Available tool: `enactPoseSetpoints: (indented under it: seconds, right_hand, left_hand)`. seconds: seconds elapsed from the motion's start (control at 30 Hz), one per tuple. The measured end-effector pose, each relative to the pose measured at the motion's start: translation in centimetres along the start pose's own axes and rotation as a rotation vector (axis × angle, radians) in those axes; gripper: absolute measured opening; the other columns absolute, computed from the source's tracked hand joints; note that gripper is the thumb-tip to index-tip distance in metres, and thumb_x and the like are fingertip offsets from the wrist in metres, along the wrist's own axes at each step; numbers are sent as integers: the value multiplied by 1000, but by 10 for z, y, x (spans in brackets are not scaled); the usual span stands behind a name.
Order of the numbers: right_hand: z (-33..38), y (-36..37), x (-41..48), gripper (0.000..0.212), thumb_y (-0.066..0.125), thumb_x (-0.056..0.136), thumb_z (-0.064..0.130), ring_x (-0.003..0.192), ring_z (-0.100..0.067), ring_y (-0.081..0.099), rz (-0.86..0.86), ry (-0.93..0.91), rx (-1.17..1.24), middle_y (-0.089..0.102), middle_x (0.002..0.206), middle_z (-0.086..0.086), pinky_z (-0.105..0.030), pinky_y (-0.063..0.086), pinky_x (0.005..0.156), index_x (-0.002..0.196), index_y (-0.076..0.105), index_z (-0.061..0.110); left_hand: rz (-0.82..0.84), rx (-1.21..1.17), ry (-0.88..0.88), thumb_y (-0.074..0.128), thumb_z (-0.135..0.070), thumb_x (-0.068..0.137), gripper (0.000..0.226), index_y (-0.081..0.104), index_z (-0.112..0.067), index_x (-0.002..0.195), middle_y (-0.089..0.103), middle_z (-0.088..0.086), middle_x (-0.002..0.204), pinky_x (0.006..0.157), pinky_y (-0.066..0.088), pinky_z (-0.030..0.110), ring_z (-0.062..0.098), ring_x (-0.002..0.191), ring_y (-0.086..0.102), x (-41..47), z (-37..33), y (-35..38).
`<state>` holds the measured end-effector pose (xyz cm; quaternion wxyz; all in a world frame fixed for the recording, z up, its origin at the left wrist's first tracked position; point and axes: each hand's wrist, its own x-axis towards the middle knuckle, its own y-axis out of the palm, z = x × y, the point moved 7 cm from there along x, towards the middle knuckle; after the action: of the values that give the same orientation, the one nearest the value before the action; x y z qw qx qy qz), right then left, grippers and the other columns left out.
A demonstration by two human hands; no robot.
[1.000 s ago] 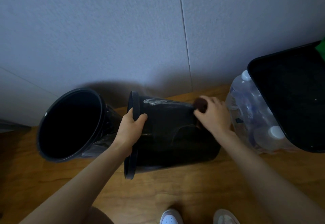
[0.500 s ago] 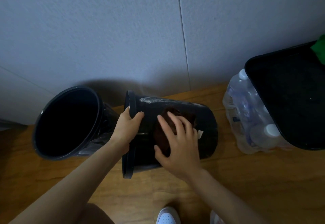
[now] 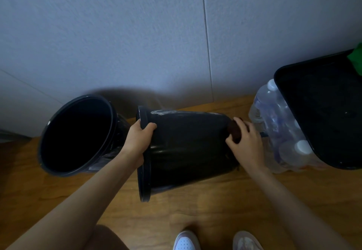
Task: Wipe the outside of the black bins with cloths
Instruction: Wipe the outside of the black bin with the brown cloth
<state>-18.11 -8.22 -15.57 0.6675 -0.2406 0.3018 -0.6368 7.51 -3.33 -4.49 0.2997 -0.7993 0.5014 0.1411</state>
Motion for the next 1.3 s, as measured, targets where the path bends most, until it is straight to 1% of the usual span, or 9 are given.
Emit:
enactPoseSetpoints:
  seconds: [0.17,0.4,0.53,0.73,0.87,0.93,1.03,1.13,1.3]
  right_hand:
    - [-4,-9,9,64,64,83,26,114,-22,49,30,49,34,48,127,-4,-37,46,90,138,32,19]
    - [-17,-18,3,18,48,92,26,88,-20,58,4,522,888,58,103,-6,-33,48,65,110,47,25]
    - [-21,-26,-8,23,46,92,30,87,-23,62,-32,760,1156,63,95,-8,-32,50,66,106,56,14]
    - [-8,-45,-8,24,49,90,34,83,-19,64,-69,705,1286,66,92,-2,-29,50,70,95,63,14]
    - [11,-76,10,35,37,97,30,103,-13,55,-57,379,795,57,115,3,-22,45,78,123,59,23]
    - [32,-95,15,32,39,95,29,111,-7,50,-97,91,576,54,121,8,-19,39,89,118,62,29]
    - [52,-107,20,25,42,94,30,103,-10,54,-115,-6,425,57,103,10,-21,44,85,108,61,22]
    - [60,-106,29,31,38,97,26,110,-11,55,-25,106,649,60,111,9,-32,46,96,116,63,27]
    - [74,-98,30,26,39,98,21,96,-18,58,170,309,1097,57,104,-8,-28,52,64,101,65,19]
  left_hand:
    - [-42,67,133,45,-10,95,18,55,-23,86,64,6,90,77,54,34,23,87,63,-3,-15,-1]
    - [-109,166,277,47,-11,95,14,56,-21,90,62,3,86,75,51,32,22,87,60,-4,-34,-10]
    - [-109,217,280,47,-11,93,11,56,-16,90,64,20,97,84,51,46,33,90,60,-2,-36,-8]
    - [-60,418,371,47,-11,94,7,52,-16,91,58,5,80,59,43,23,16,70,54,-2,-34,8]
    - [-27,551,468,49,-11,94,10,54,-11,103,55,-7,75,50,41,13,4,66,54,-8,-36,27]
    - [-12,614,525,49,-11,94,13,53,-12,107,56,-7,75,48,46,12,4,64,56,-14,-38,38]
    - [6,737,606,50,-14,94,18,51,-10,111,61,-1,78,58,54,22,11,66,62,-21,-39,54]
    - [27,825,631,49,-17,94,22,49,-11,116,67,6,85,64,59,34,17,69,66,-22,-35,62]
    - [110,976,643,47,-22,95,38,39,-18,132,68,7,95,68,59,34,19,77,68,-26,-19,79]
